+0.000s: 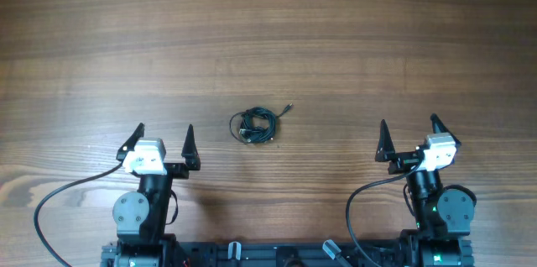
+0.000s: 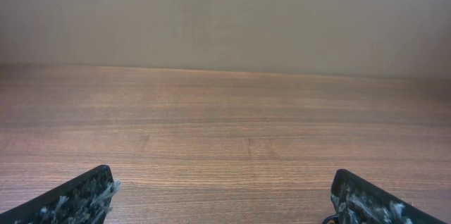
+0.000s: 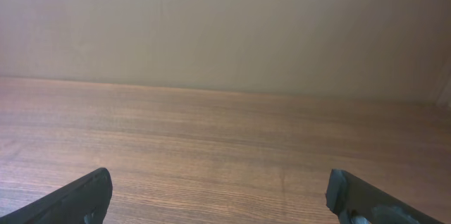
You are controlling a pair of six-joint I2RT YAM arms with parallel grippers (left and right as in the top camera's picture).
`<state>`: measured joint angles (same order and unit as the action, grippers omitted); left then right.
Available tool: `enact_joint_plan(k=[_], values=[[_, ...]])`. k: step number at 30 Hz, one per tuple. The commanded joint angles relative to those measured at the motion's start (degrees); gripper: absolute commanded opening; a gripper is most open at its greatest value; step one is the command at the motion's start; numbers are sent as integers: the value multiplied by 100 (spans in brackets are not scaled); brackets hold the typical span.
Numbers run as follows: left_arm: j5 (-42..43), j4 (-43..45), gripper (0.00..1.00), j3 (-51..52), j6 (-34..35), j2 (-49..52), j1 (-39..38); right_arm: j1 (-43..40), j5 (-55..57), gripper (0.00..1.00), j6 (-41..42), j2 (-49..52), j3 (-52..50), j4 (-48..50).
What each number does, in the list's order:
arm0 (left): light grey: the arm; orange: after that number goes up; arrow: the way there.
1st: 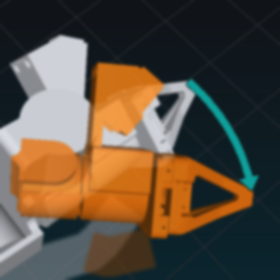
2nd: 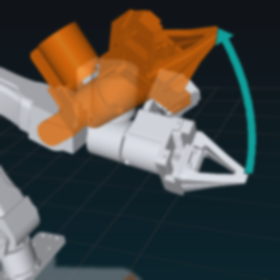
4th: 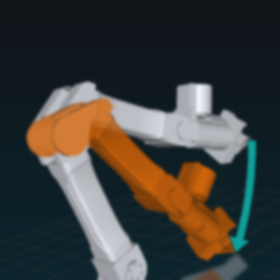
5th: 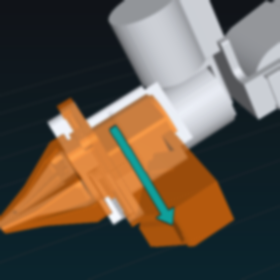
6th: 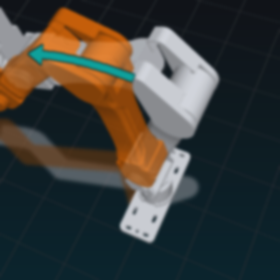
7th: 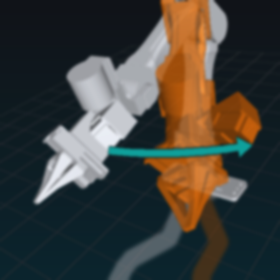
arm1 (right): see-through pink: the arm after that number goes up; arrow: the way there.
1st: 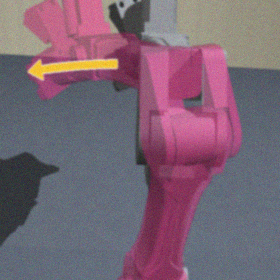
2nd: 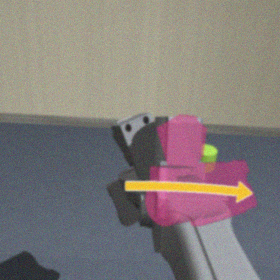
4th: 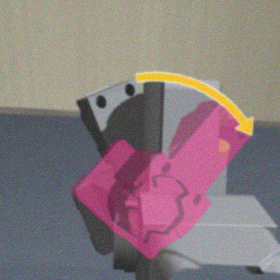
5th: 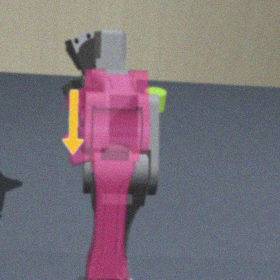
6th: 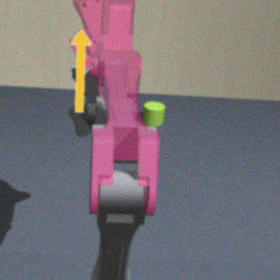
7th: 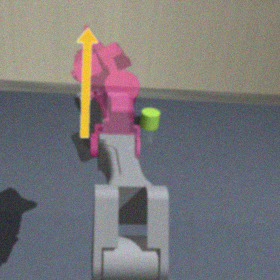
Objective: Untangle cables
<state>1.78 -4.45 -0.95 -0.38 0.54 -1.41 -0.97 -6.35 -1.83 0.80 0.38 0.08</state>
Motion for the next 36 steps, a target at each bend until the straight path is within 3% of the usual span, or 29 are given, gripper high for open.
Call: enact_joint_plan(k=[1,11,26,32,36], values=[[70,22,100,61,-90,-33,31,-28,52,100,-76,17,-9,26],[-339,221,100,61,-90,-31,31,-28,52,100,-76,17,-9,26],[-579,2898,100,28,-92,-24,31,-28,52,100,-81,17,-9,26],[-575,2911,100,-367,-90,280,31,-28,52,100,-79,17,-9,26],[-339,2496,100,-1147,-17,1064,31,-28,52,100,-76,17,-9,26]])
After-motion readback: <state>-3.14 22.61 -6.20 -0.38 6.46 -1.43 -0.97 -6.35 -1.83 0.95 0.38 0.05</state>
